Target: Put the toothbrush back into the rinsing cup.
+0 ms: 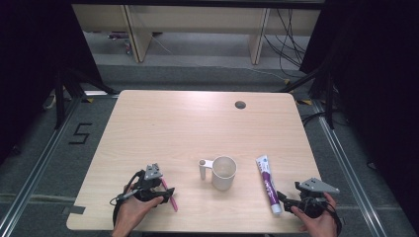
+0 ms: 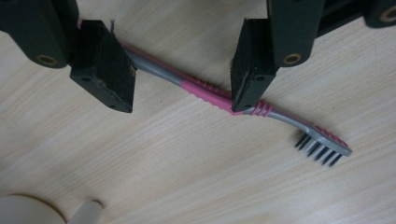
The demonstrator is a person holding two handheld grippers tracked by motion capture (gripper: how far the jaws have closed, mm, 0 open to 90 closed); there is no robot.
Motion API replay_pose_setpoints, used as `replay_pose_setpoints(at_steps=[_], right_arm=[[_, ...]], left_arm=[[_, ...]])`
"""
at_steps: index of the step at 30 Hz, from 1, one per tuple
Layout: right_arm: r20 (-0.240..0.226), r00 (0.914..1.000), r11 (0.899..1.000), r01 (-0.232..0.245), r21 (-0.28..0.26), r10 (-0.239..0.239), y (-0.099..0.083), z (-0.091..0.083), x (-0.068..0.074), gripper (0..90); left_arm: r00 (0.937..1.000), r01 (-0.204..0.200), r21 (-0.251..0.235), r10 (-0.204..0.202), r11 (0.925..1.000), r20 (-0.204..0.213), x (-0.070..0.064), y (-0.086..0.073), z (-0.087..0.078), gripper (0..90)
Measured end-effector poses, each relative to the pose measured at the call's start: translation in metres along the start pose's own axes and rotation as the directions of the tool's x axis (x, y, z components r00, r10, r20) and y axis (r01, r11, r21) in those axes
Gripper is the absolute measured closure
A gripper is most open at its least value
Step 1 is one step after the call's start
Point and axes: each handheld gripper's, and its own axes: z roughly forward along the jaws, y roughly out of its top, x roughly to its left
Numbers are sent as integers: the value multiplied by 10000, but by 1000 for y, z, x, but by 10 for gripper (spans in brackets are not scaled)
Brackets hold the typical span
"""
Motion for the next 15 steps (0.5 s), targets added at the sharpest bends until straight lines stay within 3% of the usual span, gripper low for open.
replay_pose_setpoints(at_steps=[6,15], right_arm=[[-39,9998,9997,217,-58,-217,1,1,-1,232],[-69,10000,10000,50,-73,-50,1,1,0,234]], left_arm=[[9999,-148,149,149,9998,-81,1,-1,2,429],[9966,-809,804,818,9935,-78,6,3,-2,534]])
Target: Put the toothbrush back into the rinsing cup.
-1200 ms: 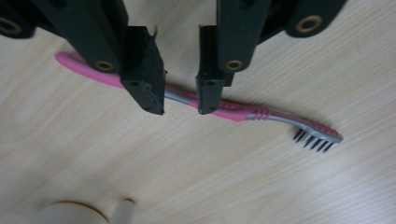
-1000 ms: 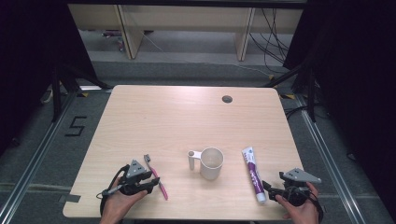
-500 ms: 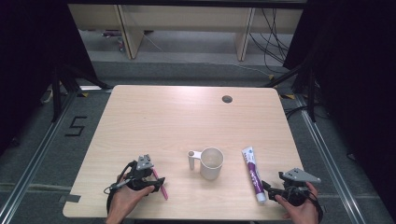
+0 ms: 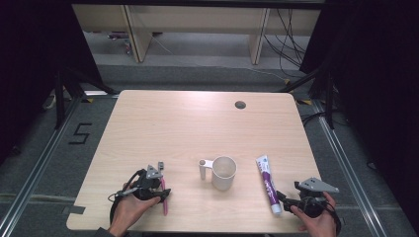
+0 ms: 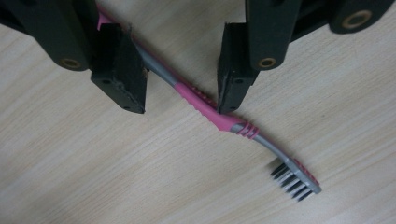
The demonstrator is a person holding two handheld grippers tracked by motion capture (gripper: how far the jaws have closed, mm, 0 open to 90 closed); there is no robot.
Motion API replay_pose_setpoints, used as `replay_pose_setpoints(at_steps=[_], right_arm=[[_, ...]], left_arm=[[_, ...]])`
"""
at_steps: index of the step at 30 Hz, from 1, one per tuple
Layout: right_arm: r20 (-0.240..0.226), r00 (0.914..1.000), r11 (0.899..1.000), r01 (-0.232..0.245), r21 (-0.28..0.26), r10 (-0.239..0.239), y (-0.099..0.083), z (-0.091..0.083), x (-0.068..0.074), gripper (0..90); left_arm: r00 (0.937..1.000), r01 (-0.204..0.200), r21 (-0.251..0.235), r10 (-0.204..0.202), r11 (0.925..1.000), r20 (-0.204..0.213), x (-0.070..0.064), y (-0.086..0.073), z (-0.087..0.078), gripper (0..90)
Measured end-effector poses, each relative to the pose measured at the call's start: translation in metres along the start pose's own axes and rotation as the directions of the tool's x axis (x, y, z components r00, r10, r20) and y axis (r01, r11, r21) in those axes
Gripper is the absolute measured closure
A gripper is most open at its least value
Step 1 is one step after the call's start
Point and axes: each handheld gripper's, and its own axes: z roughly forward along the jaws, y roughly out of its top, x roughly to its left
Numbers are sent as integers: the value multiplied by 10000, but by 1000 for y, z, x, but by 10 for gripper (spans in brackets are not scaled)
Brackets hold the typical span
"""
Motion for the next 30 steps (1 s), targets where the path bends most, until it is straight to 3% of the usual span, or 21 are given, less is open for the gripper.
replay_pose_setpoints(at_steps=[3,6,7,8,12,14,15,16,19,24,27,28,30], right_arm=[[-21,9999,9998,161,-81,-162,0,0,-2,234],[-50,10000,10000,-35,-1,35,0,0,0,235],[-50,10000,10000,-53,10,53,0,0,0,235],[14,10000,10000,-11,17,11,0,0,0,235],[-24,10000,10000,-80,54,80,1,0,1,236],[-31,10000,10000,-74,57,75,0,0,1,236],[-135,9991,9991,-405,154,407,0,0,4,237],[-149,9989,9989,-438,177,441,0,0,4,237],[-142,9993,9993,-337,163,340,0,0,3,237],[-156,9993,9993,-343,170,346,0,0,3,238],[-146,9994,9994,-318,146,320,0,0,3,238],[-141,9994,9994,-311,118,312,0,0,3,238],[-135,9994,9994,-319,122,320,0,0,3,238]], left_arm=[[10000,-47,193,47,9998,7,3,2,-1,563],[9998,-198,303,197,9993,46,6,3,-1,606],[10000,-92,510,90,9987,43,6,5,-2,621],[9993,-357,775,350,9964,109,10,7,-3,638],[9992,-394,1071,388,9935,79,13,10,-3,689],[9983,-569,1435,548,9880,188,16,12,-4,699],[9986,-504,1530,478,9869,210,17,13,-4,708],[9982,-575,1761,532,9827,289,20,16,-4,714],[9982,-572,1886,524,9804,303,21,18,-3,745],[9966,-750,2354,646,9690,519,25,23,-3,783],[9955,-861,2639,728,9607,601,26,25,-2,794],[9960,-759,2846,594,9556,661,26,26,-3,793],[9942,-949,3057,750,9474,765,28,29,-2,801]])
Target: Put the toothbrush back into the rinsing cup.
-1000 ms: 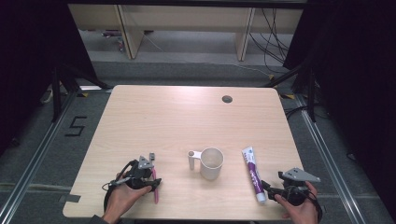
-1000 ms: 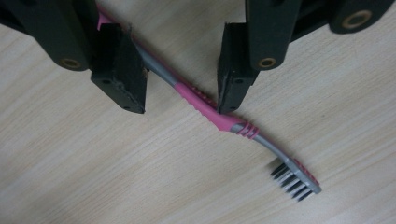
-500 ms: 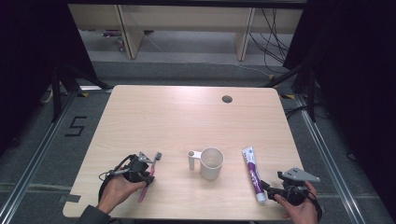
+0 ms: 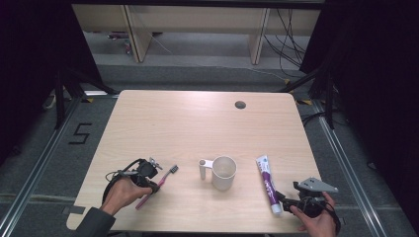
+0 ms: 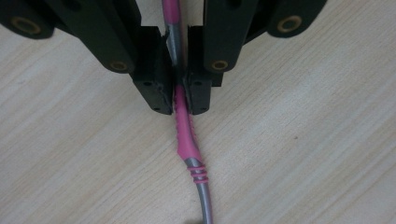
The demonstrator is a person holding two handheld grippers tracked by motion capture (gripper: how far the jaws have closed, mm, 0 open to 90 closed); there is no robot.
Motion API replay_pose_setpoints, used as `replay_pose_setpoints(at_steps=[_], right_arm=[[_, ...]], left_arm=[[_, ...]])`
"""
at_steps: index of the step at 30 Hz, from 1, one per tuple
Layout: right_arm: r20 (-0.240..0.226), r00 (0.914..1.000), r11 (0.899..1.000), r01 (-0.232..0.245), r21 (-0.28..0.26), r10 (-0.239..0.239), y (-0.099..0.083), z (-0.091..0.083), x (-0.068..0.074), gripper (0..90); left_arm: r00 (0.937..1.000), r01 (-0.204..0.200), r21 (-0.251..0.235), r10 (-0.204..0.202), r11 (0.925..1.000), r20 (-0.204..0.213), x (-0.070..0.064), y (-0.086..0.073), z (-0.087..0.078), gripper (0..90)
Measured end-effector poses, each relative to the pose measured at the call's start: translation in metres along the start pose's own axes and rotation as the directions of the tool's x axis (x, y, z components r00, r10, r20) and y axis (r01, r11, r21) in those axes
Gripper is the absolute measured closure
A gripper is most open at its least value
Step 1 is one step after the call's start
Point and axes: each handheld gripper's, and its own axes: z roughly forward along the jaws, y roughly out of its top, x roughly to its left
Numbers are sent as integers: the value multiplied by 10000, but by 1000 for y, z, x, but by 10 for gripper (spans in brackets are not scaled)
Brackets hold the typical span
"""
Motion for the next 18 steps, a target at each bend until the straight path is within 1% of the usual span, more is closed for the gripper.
replay_pose_setpoints(at_steps=[1,2,3,4,5,6,9,10,15,18], right_arm=[[-1,10000,10000,2,6,-2,0,0,0,238],[-1,10000,10000,10,-1,-10,0,0,0,238],[0,10000,10000,9,3,-9,0,0,0,238],[-9,10000,10000,31,24,-31,0,0,0,238],[-9,10000,10000,31,24,-31,0,0,0,238],[-5,10000,10000,28,8,-28,0,0,0,238],[-2,10000,10000,25,3,-25,0,0,0,239],[-17,10000,10000,32,4,-32,0,0,0,238],[-94,10000,9999,9,106,-8,0,0,0,239],[-73,10000,10000,22,51,-22,0,0,0,240]], left_arm=[[10000,25,15,-25,10000,-1,1,1,0,805],[9999,140,156,-141,9998,80,1,2,0,810],[9999,118,148,-119,9998,70,1,2,0,812],[9999,72,357,-77,9993,119,2,4,0,817],[9999,72,357,-77,9993,119,2,4,0,818],[9999,-74,565,66,9984,141,2,6,0,819],[9998,-148,699,138,9974,148,2,8,1,820],[9997,-118,764,102,9970,216,3,9,1,821],[9997,-182,877,168,9960,164,2,11,2,819],[9995,-298,1094,282,9936,165,2,14,1,822]])
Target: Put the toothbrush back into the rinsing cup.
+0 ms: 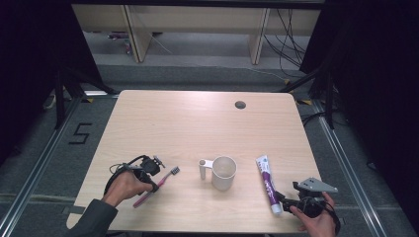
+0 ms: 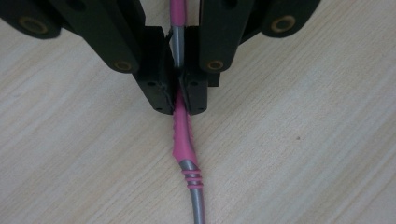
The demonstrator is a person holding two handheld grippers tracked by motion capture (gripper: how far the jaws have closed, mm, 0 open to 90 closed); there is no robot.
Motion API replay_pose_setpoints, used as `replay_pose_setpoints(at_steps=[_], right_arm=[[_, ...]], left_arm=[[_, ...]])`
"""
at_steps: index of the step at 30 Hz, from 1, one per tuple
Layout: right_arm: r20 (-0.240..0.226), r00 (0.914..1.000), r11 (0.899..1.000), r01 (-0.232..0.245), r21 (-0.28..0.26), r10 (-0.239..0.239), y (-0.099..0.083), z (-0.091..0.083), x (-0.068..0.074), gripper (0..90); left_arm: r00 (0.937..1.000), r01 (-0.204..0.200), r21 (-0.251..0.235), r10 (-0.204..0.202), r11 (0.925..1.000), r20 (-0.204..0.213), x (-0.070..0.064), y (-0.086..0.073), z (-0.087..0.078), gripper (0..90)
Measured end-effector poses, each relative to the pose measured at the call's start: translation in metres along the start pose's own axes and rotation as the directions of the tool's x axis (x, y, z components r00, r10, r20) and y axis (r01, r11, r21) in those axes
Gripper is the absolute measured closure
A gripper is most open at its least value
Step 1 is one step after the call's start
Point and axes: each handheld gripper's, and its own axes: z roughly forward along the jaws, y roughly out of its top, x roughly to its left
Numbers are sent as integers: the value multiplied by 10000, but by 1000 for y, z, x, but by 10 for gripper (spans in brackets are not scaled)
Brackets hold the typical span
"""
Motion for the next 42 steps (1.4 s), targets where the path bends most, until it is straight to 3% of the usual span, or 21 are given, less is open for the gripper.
replay_pose_setpoints(at_steps=[2,10,17,21,24,25,26,27,28,29,30,31,32,35,36,37,38,39,40,41,42], right_arm=[[-88,9999,10000,-61,39,61,0,0,1,241],[-35,10000,10000,-32,-74,32,0,0,-1,242],[-25,10000,9999,-66,-89,66,0,1,-1,243],[-44,9998,9998,-171,-93,171,0,1,-1,243],[-44,9998,9998,-171,-87,171,0,1,-1,243],[-48,9998,9998,-179,-86,178,0,1,-1,243],[-51,9999,9998,-161,-107,160,0,1,-1,243],[-51,9999,9998,-161,-107,160,0,1,-1,243],[29,10000,9998,91,-199,-90,0,1,-3,243],[29,10000,9998,91,-199,-90,0,1,-3,243],[74,9998,9996,190,-232,-188,1,1,-4,243],[73,9998,9995,204,-242,-202,1,1,-4,243],[-14,9999,9998,-99,-163,99,0,1,-1,243],[-2,9998,9998,-175,-126,175,0,0,-1,243],[-60,9998,9997,-196,-144,195,0,1,-1,243],[-60,9998,9997,-196,-144,195,0,1,-1,243],[45,9999,9998,-119,-160,119,0,2,-1,243],[42,9995,9995,-302,-93,302,0,2,0,243],[6,9999,9998,-126,-139,127,0,1,-1,242],[121,9997,9995,203,-245,-200,0,2,-4,243],[63,9998,9994,211,-262,-209,1,1,-4,243]], left_arm=[[9995,-268,102,270,9996,-175,-2,1,0,828],[9984,-538,-130,536,9985,-170,-1,-3,-2,834],[9990,-455,-981,452,9941,-51,5,-9,-15,834],[9994,-347,-1858,358,9820,23,7,-12,-25,833],[9998,-197,-2943,174,9555,-102,6,-14,-32,833],[9992,-370,-3065,311,9511,-239,6,-15,-35,833],[9995,-279,-3620,199,9318,-258,6,-16,-38,833],[9995,-279,-3620,199,9318,-258,6,-16,-38,833],[9992,-281,-4356,133,8997,-370,5,-17,-40,833],[9992,-281,-4356,133,8997,-370,5,-17,-40,833],[9998,-150,-4602,67,8877,-196,5,-17,-41,833],[9997,-92,-5126,-33,8586,-235,3,-18,-40,833],[9999,-69,-5494,-13,8355,-146,2,-18,-40,833],[9999,56,-6274,-111,7787,-49,-2,-19,-40,832],[9995,246,-6677,-313,7440,18,-5,-20,-40,832],[9995,246,-6677,-313,7440,18,-5,-20,-40,832],[9991,255,-6886,-412,7247,-64,-8,-20,-42,832],[9989,359,-7130,-455,7003,56,-11,-19,-43,832],[9987,373,-7345,-498,6776,48,-15,-19,-45,833],[9991,311,-7593,-424,6500,46,-19,-18,-47,833],[9991,311,-7593,-424,6500,46,-19,-18,-47,832]])
